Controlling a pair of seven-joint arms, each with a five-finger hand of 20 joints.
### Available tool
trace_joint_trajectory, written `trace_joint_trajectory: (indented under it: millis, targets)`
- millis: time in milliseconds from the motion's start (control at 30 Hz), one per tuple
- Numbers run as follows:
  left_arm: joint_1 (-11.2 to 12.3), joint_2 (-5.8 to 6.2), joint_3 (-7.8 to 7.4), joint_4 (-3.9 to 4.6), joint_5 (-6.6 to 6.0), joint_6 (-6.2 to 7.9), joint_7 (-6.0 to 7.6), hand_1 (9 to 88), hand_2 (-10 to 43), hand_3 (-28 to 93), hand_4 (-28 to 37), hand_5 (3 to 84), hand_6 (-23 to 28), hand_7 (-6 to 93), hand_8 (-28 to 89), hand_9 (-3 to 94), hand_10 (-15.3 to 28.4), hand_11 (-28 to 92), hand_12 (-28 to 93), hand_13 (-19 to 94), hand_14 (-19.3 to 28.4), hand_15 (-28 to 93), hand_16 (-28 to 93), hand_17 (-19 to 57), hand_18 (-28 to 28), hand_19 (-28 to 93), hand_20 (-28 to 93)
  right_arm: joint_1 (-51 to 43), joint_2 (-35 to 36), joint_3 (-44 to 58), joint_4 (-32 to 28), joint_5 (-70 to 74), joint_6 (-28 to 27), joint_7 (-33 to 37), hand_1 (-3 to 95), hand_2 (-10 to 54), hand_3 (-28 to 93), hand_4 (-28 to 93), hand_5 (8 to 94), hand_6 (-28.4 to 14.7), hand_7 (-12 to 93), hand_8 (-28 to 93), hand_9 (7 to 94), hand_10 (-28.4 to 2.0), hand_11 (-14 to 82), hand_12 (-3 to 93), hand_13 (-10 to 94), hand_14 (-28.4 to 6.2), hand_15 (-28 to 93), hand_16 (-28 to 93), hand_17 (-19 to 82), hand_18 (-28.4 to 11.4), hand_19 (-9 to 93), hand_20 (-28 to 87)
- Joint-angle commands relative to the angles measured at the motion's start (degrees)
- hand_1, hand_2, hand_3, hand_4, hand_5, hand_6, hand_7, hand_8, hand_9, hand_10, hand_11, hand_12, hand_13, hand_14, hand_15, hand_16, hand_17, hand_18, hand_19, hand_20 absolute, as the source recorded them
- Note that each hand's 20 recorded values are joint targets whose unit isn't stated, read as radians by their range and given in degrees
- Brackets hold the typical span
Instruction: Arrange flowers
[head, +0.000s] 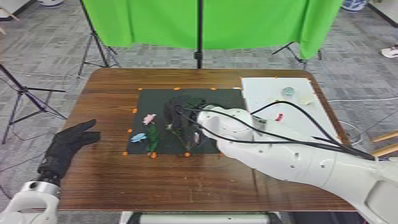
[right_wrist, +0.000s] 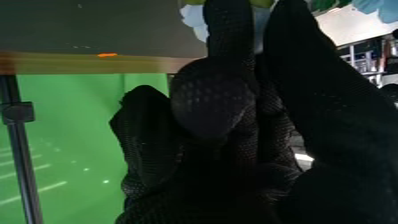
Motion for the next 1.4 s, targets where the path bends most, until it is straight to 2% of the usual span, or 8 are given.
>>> trace_joint_trajectory:
  millis: [33, 433, 767, 867, 1000, 1133, 1300, 1400]
  targets:
    - [0.39, -0.33, -0.09, 0.27, 0.30, -0.50, -0.39, 22.0, 20.7, 65, -28.3, 43.1, 7.5, 8.1, -6, 49.2, 15.5, 20, 10, 42, 19.5, 17, -4, 11.1, 12.3, 11, 14, 0.98, 0.40, 0.76, -0.86, -1.24, -0.99, 0.13, 50.6, -9.5, 62, -16, 63.9, 3.0, 27, 3, 78.5, -10.2, 15.0, 38.9, 87, -1.4, 63, 35, 58, -15.1, 93, 58]
    - [0.55, -0.30, -0.23, 0.11, 0.39, -0.44, -0.43, 22.5, 20.4, 65, -28.3, 43.2, 7.0, 8.2, -6, 49.2, 15.3, 20, 10, 42, 19.5, 18, -4, 11.1, 12.3, 11, 14, 1.77, 1.20, 2.28, -1.92, -1.72, -2.83, 0.20, 44.9, -9.5, 68, -18, 60.5, 4.3, 24, -12, 75.0, -11.4, 21.0, 32.4, 86, -1.6, 64, 35, 57, -15.3, 93, 58]
    - [1.52, -0.62, -0.85, -0.49, 0.41, -0.03, -0.39, 22.6, 20.3, 65, -28.3, 43.2, 6.9, 8.2, -6, 49.1, 15.3, 20, 10, 42, 19.5, 18, -4, 11.0, 12.4, 11, 14, 2.76, 3.05, 4.99, -3.37, -1.56, -4.75, 0.32, 42.4, -9.5, 71, -18, 59.9, 4.3, 23, -13, 74.4, -11.9, 23.2, 29.3, 86, -1.6, 63, 35, 57, -15.4, 93, 58]
    - [1.59, -0.59, -0.98, -0.54, 0.41, -0.12, -0.45, 22.7, 20.2, 65, -28.3, 43.1, 6.7, 8.3, -6, 49.2, 15.4, 20, 10, 42, 19.5, 18, -4, 11.0, 12.4, 11, 14, 2.53, 5.66, 8.97, -5.48, -1.06, -2.28, 1.62, 41.8, -9.5, 71, -18, 59.8, 4.3, 23, -13, 74.1, -12.1, 24.0, 27.6, 86, -1.6, 63, 35, 57, -15.5, 93, 58]
    - [1.68, -0.93, -1.17, -0.75, 0.28, -0.02, -0.24, 22.8, 20.2, 65, -28.3, 43.1, 6.7, 8.3, -6, 49.2, 15.4, 19, 10, 42, 19.5, 18, -4, 11.0, 12.4, 11, 14, -6.37, 14.21, 17.52, -12.12, -2.04, 13.54, 5.30, 41.0, -9.5, 71, -18, 59.7, 4.1, 24, -12, 67.7, -13.3, 22.3, 26.4, 84, -3.0, 62, 35, 54, -16.2, 93, 55]
    - [2.68, -1.11, -2.09, -1.16, 0.34, -0.01, -0.21, 22.7, 20.2, 65, -28.3, 43.0, 6.8, 8.2, -6, 49.2, 15.4, 20, 10, 42, 19.6, 18, -4, 11.0, 12.4, 11, 14, -13.88, 17.31, 25.46, -11.81, -1.30, 22.27, 8.96, 38.9, -9.5, 71, -18, 57.5, 2.4, 22, -11, 63.9, -13.8, 20.7, 26.1, 82, -3.9, 62, 35, 53, -16.4, 93, 54]
    - [2.92, -1.22, -2.24, -1.24, 0.39, -0.12, -0.69, 22.8, 20.2, 65, -28.3, 43.2, 7.0, 8.1, -6, 49.3, 15.5, 20, 10, 42, 19.6, 18, -4, 11.1, 12.3, 11, 14, -21.18, 20.52, 32.30, -11.39, -1.02, 19.27, 15.40, 29.0, -9.5, 65, -21, 48.0, -1.6, 16, -8, 59.0, -16.9, 13.4, 22.7, 80, -6.0, 61, 34, 52, -17.6, 93, 53]
    - [2.82, -1.24, -2.06, -1.18, 0.55, -0.56, -0.90, 22.7, 20.2, 65, -28.3, 43.2, 7.0, 8.1, -6, 49.3, 15.5, 20, 10, 42, 19.6, 18, -4, 11.1, 12.3, 11, 14, -22.89, 21.01, 33.67, -9.65, -0.82, 17.01, 17.04, 23.7, -9.5, 61, -21, 47.3, -2.5, 13, -7, 58.9, -18.7, 9.5, 20.3, 80, -7.3, 60, 33, 52, -18.5, 93, 51]
